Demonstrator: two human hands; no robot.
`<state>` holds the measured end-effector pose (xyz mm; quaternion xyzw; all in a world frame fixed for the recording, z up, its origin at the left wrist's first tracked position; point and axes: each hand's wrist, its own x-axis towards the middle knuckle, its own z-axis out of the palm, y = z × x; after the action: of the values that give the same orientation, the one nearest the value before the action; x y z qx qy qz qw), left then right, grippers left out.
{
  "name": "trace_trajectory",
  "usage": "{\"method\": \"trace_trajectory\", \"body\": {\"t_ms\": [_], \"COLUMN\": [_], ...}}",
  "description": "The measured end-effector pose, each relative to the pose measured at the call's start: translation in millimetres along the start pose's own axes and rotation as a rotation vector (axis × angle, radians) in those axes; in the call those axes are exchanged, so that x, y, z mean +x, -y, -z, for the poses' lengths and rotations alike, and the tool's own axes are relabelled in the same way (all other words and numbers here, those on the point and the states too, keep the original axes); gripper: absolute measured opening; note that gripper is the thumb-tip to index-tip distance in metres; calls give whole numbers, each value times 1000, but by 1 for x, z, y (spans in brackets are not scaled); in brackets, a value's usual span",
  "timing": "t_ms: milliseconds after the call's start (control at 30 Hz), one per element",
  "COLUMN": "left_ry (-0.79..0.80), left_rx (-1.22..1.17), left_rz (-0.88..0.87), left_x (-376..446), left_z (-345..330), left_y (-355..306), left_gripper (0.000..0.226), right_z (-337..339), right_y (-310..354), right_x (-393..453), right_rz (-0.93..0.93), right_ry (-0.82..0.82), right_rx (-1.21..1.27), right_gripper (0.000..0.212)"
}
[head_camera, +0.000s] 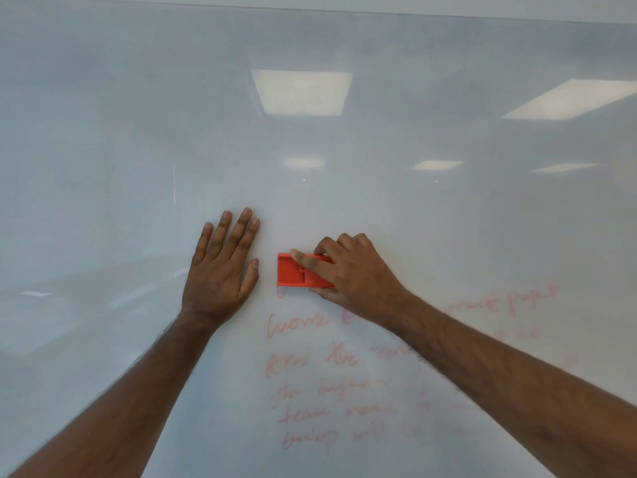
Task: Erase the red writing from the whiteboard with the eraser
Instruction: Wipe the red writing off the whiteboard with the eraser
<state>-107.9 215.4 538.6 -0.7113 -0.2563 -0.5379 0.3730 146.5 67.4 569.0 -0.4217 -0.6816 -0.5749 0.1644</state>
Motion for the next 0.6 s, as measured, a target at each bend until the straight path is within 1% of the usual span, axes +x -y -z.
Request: {"method": "trace_trajectory", "body": {"t_ms": [100, 200, 300, 400, 467, 600], "left_ry": [9, 13, 18, 13, 10, 7], "left_rx": [0, -1, -6, 0, 4, 6], "left_rz": [3, -3, -8, -10, -12, -11], "left_x": [-1, -5, -9, -12, -12, -12], "left_z": [0, 1, 4, 5, 6, 7], "left_y": [0, 0, 1, 1, 0, -2], "left_gripper": [69, 69, 70, 70, 69, 68], "right_z": [-8, -12, -12, -6, -1, 7], "right_y": [24, 38, 35, 16, 0, -17], "right_x": [-3, -15, -28, -32, -25, -2], "right_rz": [39, 109, 208, 270, 255, 111], "right_ry": [-11, -5, 22, 36, 28, 0], "right_rx": [1, -5, -16, -36, -43, -64], "right_gripper": [72, 69, 64, 58, 60, 70]}}
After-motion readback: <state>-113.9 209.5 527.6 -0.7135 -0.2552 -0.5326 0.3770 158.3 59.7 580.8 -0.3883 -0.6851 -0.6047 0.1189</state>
